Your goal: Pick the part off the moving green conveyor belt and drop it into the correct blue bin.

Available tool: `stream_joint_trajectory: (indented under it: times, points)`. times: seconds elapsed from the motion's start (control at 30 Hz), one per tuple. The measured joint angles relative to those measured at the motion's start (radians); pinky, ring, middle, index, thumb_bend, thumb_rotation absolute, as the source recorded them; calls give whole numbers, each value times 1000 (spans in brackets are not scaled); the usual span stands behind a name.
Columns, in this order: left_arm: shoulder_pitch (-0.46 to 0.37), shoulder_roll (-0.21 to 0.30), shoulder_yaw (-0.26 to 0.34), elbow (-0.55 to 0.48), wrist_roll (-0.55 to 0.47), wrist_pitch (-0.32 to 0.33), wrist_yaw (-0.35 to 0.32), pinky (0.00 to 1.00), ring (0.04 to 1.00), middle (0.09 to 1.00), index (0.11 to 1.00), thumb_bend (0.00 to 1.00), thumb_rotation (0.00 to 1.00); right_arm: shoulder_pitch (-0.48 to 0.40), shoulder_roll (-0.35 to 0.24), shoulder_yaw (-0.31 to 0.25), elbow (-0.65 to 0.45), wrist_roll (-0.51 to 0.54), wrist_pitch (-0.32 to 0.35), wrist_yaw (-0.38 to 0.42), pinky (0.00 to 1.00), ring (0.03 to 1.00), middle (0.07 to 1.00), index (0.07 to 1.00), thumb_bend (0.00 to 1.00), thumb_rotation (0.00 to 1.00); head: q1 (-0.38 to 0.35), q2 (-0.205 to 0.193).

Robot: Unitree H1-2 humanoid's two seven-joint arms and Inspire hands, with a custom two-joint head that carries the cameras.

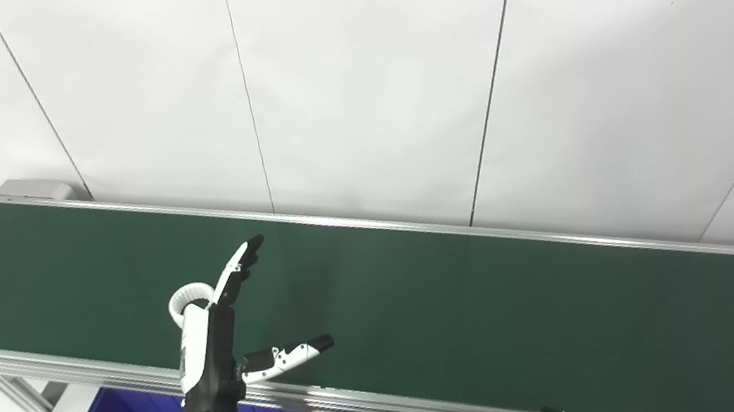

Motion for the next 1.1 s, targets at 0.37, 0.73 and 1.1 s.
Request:
stream_joint_trajectory:
  times: [0.37,0.73,1.1]
  points:
    - [-88,17,21,100,161,148,42,794,889,951,926,838,231,1,-2,-2,0,0,-3,0,650,775,823,840,707,155,3,-3]
    - [-157,68,4,176,230,329,19,913,955,973,917,855,153,1,-2,-2,2,5,-14,0,641,762,811,830,705,139,6,-5]
    - [-211,99,-17,275,256,436,33,987,995,999,916,841,143,-1,-3,-1,17,7,-16,-1,638,766,812,825,709,132,6,-8]
